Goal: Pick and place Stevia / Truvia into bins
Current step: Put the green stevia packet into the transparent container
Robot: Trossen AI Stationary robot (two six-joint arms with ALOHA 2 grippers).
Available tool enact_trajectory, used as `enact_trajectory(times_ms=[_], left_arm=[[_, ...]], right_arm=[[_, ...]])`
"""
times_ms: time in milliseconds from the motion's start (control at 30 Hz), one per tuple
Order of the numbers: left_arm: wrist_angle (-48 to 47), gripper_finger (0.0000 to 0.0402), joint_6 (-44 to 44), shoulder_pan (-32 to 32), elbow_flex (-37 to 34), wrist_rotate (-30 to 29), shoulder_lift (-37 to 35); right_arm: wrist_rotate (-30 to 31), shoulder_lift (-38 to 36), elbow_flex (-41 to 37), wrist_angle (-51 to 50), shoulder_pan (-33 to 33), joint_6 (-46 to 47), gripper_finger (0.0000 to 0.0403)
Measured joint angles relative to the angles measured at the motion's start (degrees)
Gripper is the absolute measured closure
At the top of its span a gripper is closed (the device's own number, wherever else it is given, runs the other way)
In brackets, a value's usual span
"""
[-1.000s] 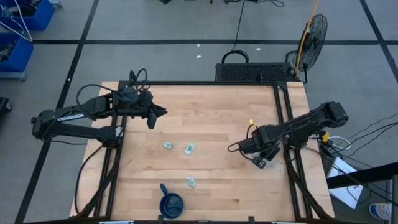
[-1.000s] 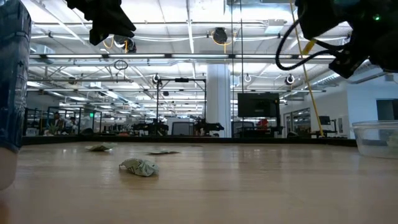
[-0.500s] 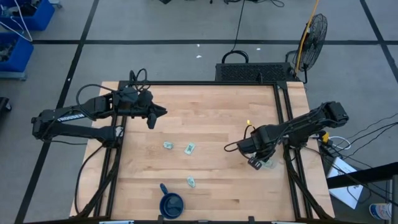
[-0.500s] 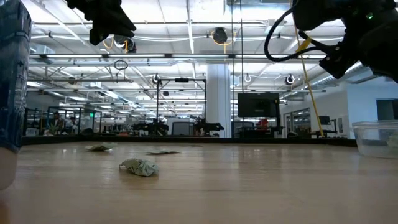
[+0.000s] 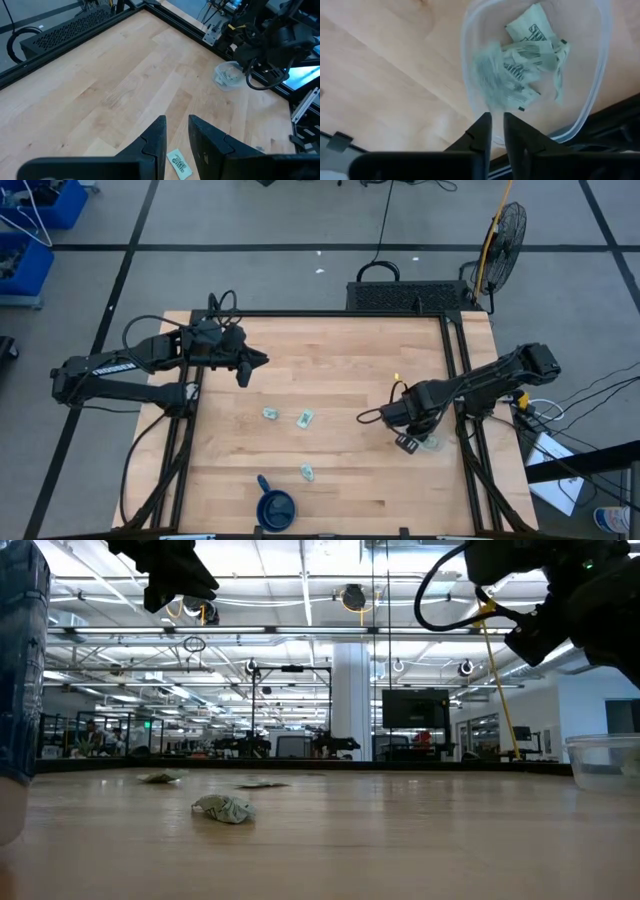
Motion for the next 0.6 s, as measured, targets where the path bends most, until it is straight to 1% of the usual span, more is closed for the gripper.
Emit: enact_trajectory(times_ms=[233, 367, 500, 600], left_arm=[[0.0, 0.0316, 0.0, 0.0, 0.0, 0.0, 0.0], [0.0, 0.0316, 0.0, 0.0, 0.0, 0.0, 0.0], [0.0, 0.0316, -1.6, 0.0, 0.0, 0.0, 0.0], [0.5, 0.0316, -1.5, 0.0, 0.0, -0.4, 0.0]], right_arm=[[0.1, 0.0, 0.0, 0.1, 0.0, 0.5, 0.0299], [0.1, 0.0, 0.0, 0.2, 0.0, 3.0, 0.0269], [0.0, -0.3, 0.0, 1.7, -0.8, 6.9, 0.0262], [0.2, -1.7, 0.0, 5.9, -1.6, 8.4, 0.0265]])
